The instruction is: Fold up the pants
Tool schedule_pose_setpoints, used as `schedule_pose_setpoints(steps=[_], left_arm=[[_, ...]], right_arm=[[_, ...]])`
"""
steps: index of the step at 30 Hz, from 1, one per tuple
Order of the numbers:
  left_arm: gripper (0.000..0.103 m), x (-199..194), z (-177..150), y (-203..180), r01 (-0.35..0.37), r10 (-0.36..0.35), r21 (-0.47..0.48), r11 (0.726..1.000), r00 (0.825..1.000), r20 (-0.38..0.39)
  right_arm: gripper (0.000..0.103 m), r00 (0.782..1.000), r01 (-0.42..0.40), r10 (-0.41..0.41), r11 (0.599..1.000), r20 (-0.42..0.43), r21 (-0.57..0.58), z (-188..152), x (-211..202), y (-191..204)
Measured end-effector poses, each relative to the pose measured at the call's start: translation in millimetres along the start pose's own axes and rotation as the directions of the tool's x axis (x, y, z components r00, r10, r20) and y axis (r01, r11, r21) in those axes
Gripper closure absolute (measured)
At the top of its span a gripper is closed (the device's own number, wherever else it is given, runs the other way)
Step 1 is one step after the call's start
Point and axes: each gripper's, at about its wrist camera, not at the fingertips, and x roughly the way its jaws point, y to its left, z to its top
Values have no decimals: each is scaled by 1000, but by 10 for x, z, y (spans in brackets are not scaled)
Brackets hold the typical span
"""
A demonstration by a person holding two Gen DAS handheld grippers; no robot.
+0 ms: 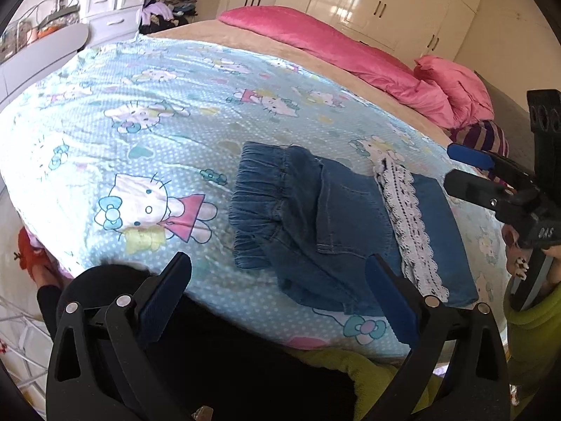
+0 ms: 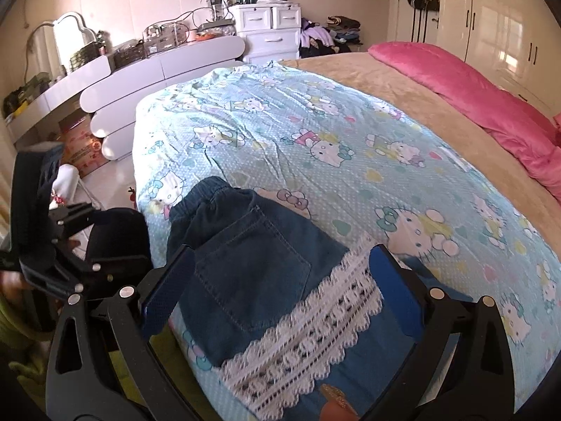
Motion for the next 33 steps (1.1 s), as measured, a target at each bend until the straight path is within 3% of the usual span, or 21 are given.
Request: schedule_pose_setpoints(steps=[6,8,9,11,13,18,25,26,27,28,29,33], left_arm=[[7,141,19,150,44,-45,-70,997,999,-9],[14,205,26,168,71,-73,-89,994,997,-22],[23,246,25,173,83,-86,-98,992,996,-32],[26,337,12,182,113,-120,-118,987,991,-52],[37,425,-17,183,140,-150,-136,981,986,-72],[40,535,-46,180,137,-149,-138,981,985,-84],[40,606,-37,163,131,-143,-123,984,986,-88],[40,606,-36,162,131,-142,-122,984,986,-89],[40,615,-35,156,131,-142,-122,984,986,-88],[39,619,-32,167,132,-143,-123,984,986,-88],[38,621,-27,173,133,-144,-123,983,986,-88],[35,581,-25,211,163,-174,-144,976,982,-72]], right_arm=[[9,997,-56,54,998,-54,-37,233,349,12],[9,994,-82,76,994,-80,-67,312,475,62],[9,992,-92,84,992,-93,-83,349,536,93],[9,987,-119,105,986,-121,-114,411,652,163],[9,981,-149,129,979,-147,-137,467,761,227],[9,959,-216,171,956,-224,-197,565,1091,407],[11,902,-334,249,921,-353,-202,562,1540,596],[12,884,-365,276,912,-377,-187,545,1614,608],[18,872,-385,296,906,-389,-173,528,1661,613],[32,858,-409,320,899,-403,-158,511,1702,612],[40,840,-438,349,888,-415,-139,487,1741,611],[63,847,-457,397,884,-355,-101,486,1594,472]])
